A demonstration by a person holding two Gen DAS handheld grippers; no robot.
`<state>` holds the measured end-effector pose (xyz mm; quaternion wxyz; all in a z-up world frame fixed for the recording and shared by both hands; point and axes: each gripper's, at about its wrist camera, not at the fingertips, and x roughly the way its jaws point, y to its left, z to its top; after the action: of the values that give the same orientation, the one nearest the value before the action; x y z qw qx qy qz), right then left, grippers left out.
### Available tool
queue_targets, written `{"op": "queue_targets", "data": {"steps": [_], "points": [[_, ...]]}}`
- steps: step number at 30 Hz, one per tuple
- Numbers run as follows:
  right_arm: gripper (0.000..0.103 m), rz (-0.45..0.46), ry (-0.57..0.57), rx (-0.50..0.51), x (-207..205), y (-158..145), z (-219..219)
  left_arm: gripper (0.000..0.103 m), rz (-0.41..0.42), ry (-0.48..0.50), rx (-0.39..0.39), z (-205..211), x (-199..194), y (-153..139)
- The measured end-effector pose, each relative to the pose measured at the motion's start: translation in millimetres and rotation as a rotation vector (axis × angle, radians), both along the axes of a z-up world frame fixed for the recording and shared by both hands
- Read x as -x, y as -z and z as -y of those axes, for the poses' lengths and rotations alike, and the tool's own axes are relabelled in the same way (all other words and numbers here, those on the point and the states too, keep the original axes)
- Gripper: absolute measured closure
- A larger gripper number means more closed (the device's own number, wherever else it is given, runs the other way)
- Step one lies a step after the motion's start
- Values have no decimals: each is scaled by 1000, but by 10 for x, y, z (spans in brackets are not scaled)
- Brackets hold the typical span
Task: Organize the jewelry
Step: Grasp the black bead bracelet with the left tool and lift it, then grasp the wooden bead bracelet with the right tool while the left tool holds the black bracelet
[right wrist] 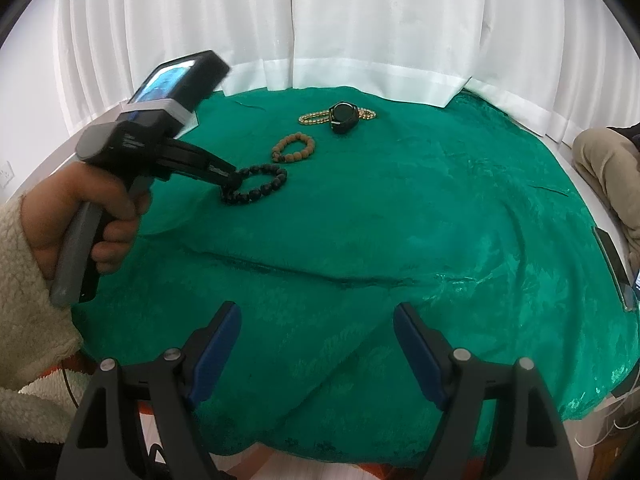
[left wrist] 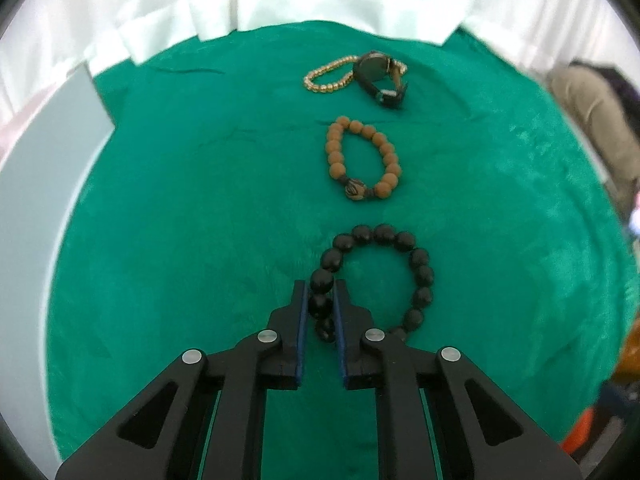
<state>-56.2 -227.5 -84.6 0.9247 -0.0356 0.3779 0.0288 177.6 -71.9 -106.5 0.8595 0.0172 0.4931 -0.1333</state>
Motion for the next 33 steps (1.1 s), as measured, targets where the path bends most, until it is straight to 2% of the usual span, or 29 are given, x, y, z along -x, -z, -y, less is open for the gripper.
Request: {"op": "queue_targets", "data": {"steps": [9, 14, 18, 22, 23, 25, 26, 27, 28, 29, 30, 33], "points": [[23, -23, -14, -5, -54, 40, -34, 93, 11, -85, 255, -587, 162, -359], [23, -81, -34, -70, -158, 92, -3, 93, 24, -120, 319, -848, 286, -456], [23, -153, -74, -223, -394, -38, 185, 93, 7, -141, 365, -1038, 342, -440], [23, -245, -74, -476, -1047, -360, 506, 93, 15, -162, 387, -1209, 412, -446], [23, -253, -79, -499, -1216, -388, 514, 93, 17, -166, 391, -1235, 424, -444], [23, -236, -87, -419, -1614, -491, 460, 93, 18, -174, 402, -1289, 448, -442], [23, -217, -119, -324, -1830, -525, 352, 93, 18, -178, 408, -1317, 454, -439], [39, -212, -162, -254, -2006, -522, 242, 93, 17, -180, 412, -1343, 463, -443], [50, -222, -200, -212, -2158, -496, 151, 93, 16, -183, 416, -1370, 474, -446], [70, -246, -230, -190, -2288, -445, 69, 93, 16, -185, 417, -1401, 483, -449], [73, -295, -261, -184, -2480, -354, -47, 93, 17, -186, 416, -1407, 487, -451], [73, -353, -295, -172, -2750, -202, -255, 93, 16, -190, 418, -1483, 512, -466]]}}
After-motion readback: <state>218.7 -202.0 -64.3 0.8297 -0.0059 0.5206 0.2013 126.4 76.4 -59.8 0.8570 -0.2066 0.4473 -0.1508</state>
